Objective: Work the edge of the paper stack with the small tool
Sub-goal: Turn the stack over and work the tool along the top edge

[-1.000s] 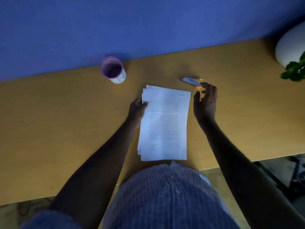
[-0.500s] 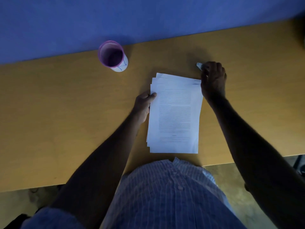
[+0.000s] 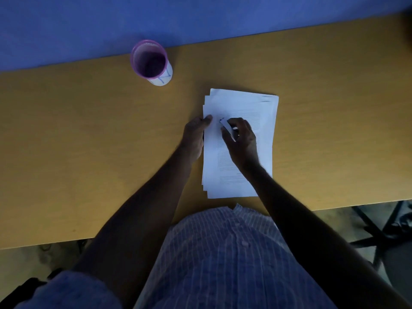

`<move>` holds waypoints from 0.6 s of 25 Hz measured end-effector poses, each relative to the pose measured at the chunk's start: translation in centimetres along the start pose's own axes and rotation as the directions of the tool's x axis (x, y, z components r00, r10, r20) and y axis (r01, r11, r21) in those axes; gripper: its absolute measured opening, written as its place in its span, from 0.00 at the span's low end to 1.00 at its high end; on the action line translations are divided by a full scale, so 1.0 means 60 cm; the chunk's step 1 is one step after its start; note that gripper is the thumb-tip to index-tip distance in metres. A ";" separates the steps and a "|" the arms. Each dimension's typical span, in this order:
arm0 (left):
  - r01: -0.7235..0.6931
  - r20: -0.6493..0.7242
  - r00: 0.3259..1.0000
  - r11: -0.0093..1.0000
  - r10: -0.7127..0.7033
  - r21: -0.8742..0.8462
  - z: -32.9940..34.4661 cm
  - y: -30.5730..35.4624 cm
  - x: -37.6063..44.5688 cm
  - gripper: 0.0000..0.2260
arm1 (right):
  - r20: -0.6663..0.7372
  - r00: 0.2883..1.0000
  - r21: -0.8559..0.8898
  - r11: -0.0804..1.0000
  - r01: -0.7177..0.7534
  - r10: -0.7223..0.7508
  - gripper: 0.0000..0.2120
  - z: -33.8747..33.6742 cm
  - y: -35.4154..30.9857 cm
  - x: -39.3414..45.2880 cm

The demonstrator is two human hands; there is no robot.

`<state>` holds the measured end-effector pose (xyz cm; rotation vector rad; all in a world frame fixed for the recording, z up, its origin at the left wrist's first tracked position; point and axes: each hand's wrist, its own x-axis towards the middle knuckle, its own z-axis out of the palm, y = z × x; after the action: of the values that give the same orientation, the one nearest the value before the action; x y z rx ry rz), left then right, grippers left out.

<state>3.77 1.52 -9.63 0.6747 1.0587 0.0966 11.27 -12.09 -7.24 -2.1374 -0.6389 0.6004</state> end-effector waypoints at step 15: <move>0.013 -0.009 1.000 0.999 -0.014 -0.046 -0.004 -0.005 0.005 0.05 | -0.042 0.995 -0.137 0.987 0.086 -0.093 0.09 0.023 -0.005 0.016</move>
<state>3.62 1.51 -10.09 0.6259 1.0671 0.1122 11.05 -10.55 -7.96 -2.2275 -0.7635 0.4675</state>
